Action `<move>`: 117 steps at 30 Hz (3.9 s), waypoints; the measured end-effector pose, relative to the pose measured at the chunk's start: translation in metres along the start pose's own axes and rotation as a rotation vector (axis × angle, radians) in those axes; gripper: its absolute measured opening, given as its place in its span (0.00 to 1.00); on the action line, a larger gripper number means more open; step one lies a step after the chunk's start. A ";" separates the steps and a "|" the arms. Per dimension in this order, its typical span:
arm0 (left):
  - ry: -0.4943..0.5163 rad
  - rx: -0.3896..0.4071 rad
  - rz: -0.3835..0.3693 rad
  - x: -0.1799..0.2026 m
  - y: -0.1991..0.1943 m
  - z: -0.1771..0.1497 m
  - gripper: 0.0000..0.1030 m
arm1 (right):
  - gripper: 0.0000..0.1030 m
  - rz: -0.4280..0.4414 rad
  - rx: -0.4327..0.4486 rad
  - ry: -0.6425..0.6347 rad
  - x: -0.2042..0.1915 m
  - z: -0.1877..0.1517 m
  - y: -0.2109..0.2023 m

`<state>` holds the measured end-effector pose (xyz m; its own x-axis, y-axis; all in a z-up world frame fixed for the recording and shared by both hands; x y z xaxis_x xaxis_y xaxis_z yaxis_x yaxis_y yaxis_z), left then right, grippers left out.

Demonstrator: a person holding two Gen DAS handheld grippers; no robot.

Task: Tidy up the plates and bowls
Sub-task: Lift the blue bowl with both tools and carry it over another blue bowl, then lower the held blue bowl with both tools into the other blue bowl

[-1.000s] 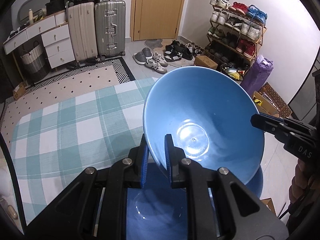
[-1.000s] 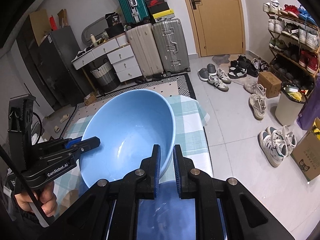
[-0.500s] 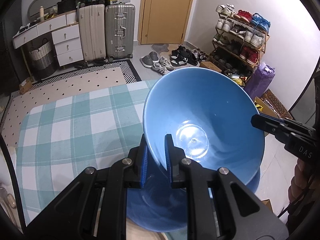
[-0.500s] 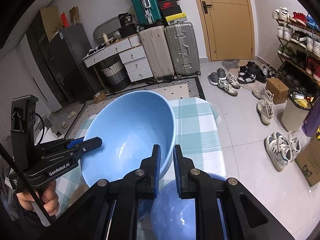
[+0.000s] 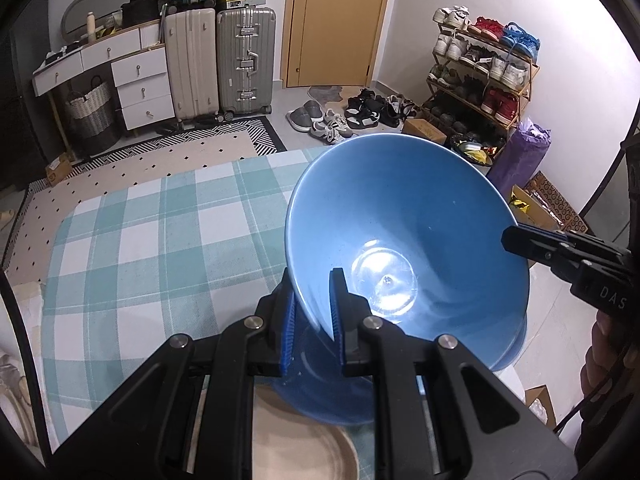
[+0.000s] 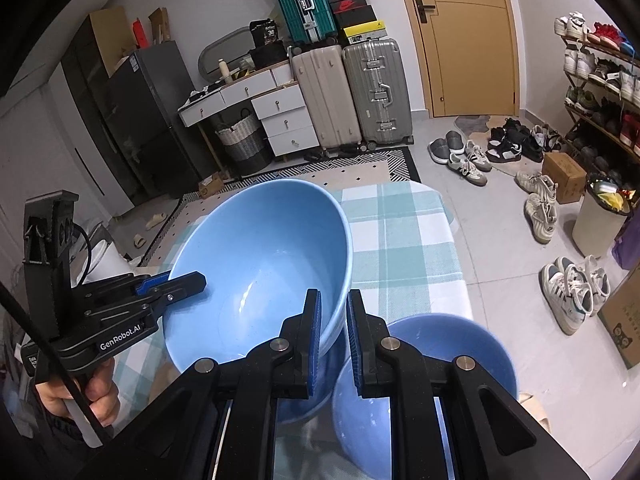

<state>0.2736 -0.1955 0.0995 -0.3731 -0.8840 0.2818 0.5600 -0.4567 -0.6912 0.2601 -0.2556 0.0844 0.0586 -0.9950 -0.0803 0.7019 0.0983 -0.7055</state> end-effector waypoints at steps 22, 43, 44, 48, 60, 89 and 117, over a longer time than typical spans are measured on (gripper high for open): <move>0.005 -0.022 0.034 -0.021 0.000 -0.044 0.12 | 0.13 -0.003 -0.047 -0.026 -0.026 -0.035 0.013; -0.012 -0.080 0.056 -0.047 0.052 -0.070 0.12 | 0.13 -0.030 -0.119 -0.041 -0.024 -0.060 0.055; -0.015 -0.082 0.055 -0.049 0.054 -0.071 0.12 | 0.13 -0.030 -0.120 -0.041 -0.024 -0.061 0.055; -0.009 -0.087 0.063 -0.054 0.063 -0.071 0.12 | 0.13 -0.040 -0.123 -0.048 -0.024 -0.063 0.061; 0.030 -0.109 0.111 -0.062 0.086 -0.074 0.12 | 0.13 -0.068 -0.138 -0.082 -0.024 -0.073 0.077; 0.136 -0.165 0.185 -0.054 0.100 -0.087 0.29 | 0.14 -0.136 -0.120 -0.154 -0.031 -0.076 0.088; 0.014 -0.175 0.105 -0.076 0.098 -0.096 0.56 | 0.64 -0.058 -0.094 -0.171 -0.039 -0.070 0.071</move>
<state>0.2862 -0.1640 -0.0535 -0.3299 -0.9240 0.1934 0.4595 -0.3362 -0.8221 0.2580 -0.2091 -0.0117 0.1448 -0.9864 0.0775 0.6386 0.0333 -0.7688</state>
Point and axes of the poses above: each gripper's, at about its wrist camera, not at the fingertips, and y roughly the way its jaws point, x to its right, z to its top, the point moved 5 cm from there along y, roughly the way its jaws point, and after that the axes turned 14 degrees about -z, right-handed, at the moved point
